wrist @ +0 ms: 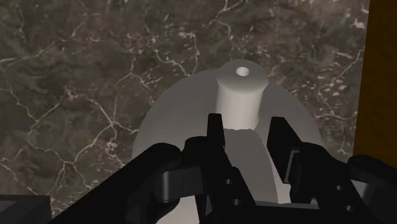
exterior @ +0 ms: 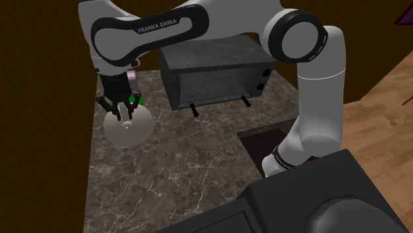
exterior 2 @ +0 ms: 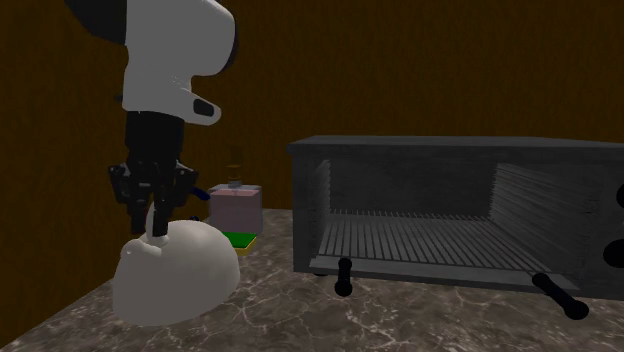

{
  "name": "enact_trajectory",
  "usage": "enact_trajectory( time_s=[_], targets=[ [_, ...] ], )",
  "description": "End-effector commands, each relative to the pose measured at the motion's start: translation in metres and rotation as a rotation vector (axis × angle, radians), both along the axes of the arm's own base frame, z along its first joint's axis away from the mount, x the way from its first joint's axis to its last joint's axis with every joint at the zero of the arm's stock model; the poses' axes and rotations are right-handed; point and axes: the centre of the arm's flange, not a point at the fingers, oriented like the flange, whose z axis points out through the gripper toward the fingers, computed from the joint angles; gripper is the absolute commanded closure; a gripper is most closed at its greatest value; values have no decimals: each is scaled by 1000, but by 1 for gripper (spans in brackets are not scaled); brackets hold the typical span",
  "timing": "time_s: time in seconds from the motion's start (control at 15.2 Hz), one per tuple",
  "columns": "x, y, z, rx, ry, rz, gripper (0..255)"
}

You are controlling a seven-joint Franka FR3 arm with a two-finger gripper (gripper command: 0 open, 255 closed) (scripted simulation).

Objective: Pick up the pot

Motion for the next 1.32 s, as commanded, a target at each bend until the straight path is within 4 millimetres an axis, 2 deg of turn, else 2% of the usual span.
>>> enact_trajectory(
  time_s=[0.0, 0.46, 1.25],
  targets=[
    [0, 0, 0, 0, 0, 0, 255],
    [0, 0, -1, 0, 0, 0, 255],
    [0, 0, 63, 0, 0, 0, 255]
  ],
)
